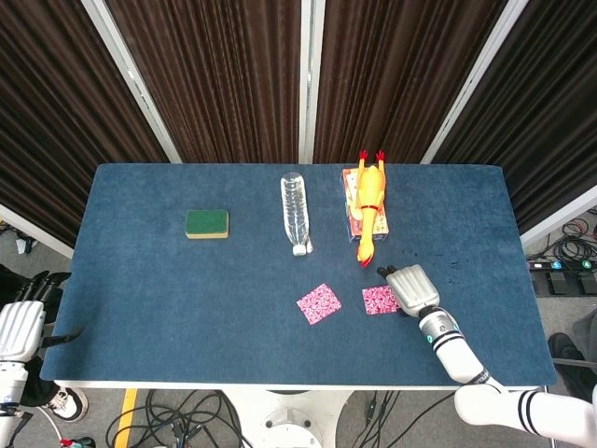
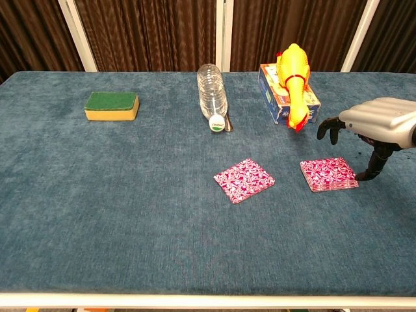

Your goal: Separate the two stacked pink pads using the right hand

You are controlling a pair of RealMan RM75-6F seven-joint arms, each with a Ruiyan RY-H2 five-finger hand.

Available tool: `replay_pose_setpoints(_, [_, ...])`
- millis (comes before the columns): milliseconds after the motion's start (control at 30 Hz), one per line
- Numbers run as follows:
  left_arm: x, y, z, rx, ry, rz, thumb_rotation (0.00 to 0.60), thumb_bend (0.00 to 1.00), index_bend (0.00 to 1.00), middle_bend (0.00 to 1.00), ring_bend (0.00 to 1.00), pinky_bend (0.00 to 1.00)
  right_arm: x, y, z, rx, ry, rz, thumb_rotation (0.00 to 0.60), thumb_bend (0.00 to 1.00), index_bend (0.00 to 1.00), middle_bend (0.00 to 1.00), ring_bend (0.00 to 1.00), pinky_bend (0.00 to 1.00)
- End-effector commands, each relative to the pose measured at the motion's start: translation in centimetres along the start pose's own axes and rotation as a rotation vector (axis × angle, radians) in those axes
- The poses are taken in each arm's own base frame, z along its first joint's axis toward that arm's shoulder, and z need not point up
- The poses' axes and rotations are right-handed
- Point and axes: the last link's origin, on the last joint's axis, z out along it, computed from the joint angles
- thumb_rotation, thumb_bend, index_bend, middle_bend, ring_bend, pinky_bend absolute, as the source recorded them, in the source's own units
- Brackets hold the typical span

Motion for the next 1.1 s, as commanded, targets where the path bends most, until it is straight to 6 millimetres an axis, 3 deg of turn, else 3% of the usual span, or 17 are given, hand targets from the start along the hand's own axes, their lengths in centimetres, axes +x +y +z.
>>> replay_pose_setpoints(33, [0.0,-0.1,0.0,0.002,0.000,-0.001,0.600,0.03,0.16,0.15,0.08,0.18,-0.3,-0.3,0.1,0.013,-0.006,-0.007,0.600,0.04,0.24,0.29,0.83,0.94])
replay_pose_setpoints(300, [-0.1,-0.2,0.0,0.005,-0.002,-0.003,0.600,0.03,0.16,0.15,0.08,0.18,-1.2,-0.7,0.3,0.018,-0.031,-0.033,0.600,0.04,0.30,0.31,0.83,0.94])
replay_pose_setpoints(1100, [-0.3,-0.7,-0.2,0.013,-0.004,-0.008,0.600,0.03,0.16,0.15,0.08,0.18,-1.3,-2.2,1.5,0.036,-0.017,-0.038,0.600,0.06,0.35,0.34,0.83,0.94])
